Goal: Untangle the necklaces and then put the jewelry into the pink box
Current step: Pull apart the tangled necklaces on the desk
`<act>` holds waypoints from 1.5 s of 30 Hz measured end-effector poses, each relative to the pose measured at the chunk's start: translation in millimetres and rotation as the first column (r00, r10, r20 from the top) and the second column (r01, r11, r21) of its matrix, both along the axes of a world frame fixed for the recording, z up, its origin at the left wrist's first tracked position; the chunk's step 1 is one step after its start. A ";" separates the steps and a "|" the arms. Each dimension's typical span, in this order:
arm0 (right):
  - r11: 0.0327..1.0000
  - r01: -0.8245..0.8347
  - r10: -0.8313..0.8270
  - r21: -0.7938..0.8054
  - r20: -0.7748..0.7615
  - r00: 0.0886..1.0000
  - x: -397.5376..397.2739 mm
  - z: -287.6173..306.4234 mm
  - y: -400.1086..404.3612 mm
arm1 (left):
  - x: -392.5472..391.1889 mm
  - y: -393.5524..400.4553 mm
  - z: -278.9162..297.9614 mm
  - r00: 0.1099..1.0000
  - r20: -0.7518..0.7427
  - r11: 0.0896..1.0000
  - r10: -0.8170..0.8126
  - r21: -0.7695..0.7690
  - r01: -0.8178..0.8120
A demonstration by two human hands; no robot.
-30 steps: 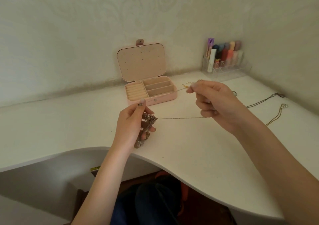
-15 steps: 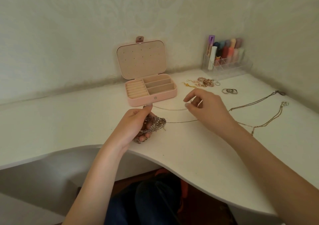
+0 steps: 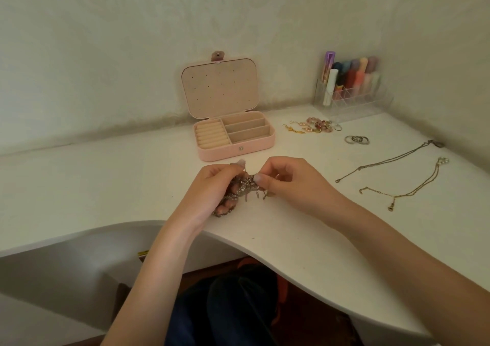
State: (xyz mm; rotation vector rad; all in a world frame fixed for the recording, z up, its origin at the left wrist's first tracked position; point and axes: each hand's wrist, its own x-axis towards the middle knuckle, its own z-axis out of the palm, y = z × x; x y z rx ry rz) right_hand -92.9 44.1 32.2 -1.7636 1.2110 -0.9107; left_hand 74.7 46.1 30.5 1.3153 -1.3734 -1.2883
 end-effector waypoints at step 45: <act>0.866 -0.192 -0.141 0.463 0.593 0.793 -7.4 7.6 -7.2 | 0.0 5.4 -5.1 0.977 -0.174 0.992 -0.122 -0.046 0.116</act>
